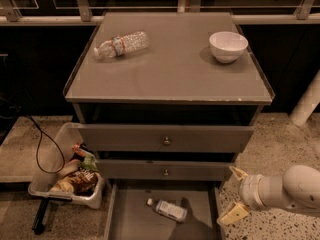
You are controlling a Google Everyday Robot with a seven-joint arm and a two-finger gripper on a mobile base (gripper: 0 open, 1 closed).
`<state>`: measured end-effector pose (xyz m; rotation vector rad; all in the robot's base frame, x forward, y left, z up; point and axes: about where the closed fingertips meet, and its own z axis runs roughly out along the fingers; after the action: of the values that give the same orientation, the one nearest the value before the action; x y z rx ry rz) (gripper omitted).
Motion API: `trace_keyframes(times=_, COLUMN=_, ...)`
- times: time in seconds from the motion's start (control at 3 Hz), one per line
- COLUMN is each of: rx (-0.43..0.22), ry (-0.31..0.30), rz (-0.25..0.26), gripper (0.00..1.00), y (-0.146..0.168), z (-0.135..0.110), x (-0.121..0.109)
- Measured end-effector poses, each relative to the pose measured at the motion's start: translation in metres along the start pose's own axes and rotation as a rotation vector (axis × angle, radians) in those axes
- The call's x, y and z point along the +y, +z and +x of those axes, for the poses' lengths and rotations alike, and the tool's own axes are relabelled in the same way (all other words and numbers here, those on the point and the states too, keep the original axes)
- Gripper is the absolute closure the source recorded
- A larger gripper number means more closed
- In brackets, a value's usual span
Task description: Pick blue plastic bottle from bottom drawer and place on counter
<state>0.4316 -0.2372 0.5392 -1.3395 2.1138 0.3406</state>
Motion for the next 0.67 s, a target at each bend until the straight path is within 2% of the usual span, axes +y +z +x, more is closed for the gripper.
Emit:
trace_keyframes(times=0.33, rx=-0.023, ry=-0.035, rz=-0.055, gripper=0.0, y=0.037, z=-0.008, x=0.012)
trace_keyframes(times=0.67, rx=-0.091, ry=-0.044, rz=-0.076, gripper=0.0, y=0.083, z=-0.01, x=0.01)
